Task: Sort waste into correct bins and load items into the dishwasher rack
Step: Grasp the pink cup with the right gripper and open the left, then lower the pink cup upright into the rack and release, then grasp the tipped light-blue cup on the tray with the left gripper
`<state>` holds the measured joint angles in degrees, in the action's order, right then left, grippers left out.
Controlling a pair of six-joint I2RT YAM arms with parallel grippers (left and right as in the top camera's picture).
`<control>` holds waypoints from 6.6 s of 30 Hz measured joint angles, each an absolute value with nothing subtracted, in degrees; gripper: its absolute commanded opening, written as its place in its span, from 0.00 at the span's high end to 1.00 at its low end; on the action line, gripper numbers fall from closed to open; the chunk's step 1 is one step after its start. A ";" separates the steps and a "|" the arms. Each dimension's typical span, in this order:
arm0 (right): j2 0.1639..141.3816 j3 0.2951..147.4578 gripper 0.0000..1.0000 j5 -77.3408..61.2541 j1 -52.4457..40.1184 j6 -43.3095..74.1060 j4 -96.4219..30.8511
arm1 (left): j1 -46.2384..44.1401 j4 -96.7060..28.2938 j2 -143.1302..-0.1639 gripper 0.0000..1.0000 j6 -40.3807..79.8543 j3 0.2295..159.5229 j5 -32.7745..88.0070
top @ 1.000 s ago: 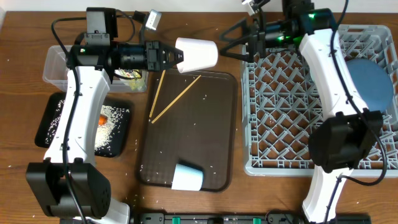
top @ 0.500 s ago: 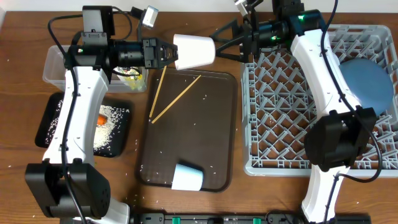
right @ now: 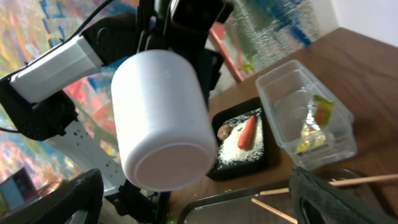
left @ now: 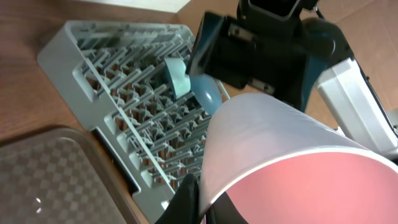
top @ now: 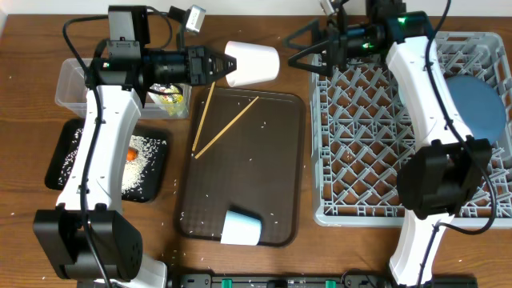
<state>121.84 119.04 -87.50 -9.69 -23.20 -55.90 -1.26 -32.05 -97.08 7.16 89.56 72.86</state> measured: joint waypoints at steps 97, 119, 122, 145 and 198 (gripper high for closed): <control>118.32 118.96 0.57 3.14 -7.64 8.40 -77.12 | -1.30 -47.05 -97.08 0.79 11.99 89.56 29.15; 118.32 112.46 0.58 4.56 -7.70 10.55 -76.93 | -1.30 -48.66 -97.08 0.79 11.97 89.56 26.55; 118.34 109.62 0.56 3.97 -7.70 10.55 -75.02 | -1.30 -48.71 -97.08 0.79 11.97 89.56 26.57; 118.41 118.54 0.04 -3.46 -4.16 11.51 -74.89 | -1.30 -52.95 -97.08 0.79 10.20 89.56 26.57; 118.37 124.97 0.01 -7.11 -4.69 2.04 -83.81 | -13.06 -55.99 -77.82 0.45 7.22 43.16 41.45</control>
<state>118.37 124.97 -7.11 -4.69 2.04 -83.81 -13.06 -55.99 -77.82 7.22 43.16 41.45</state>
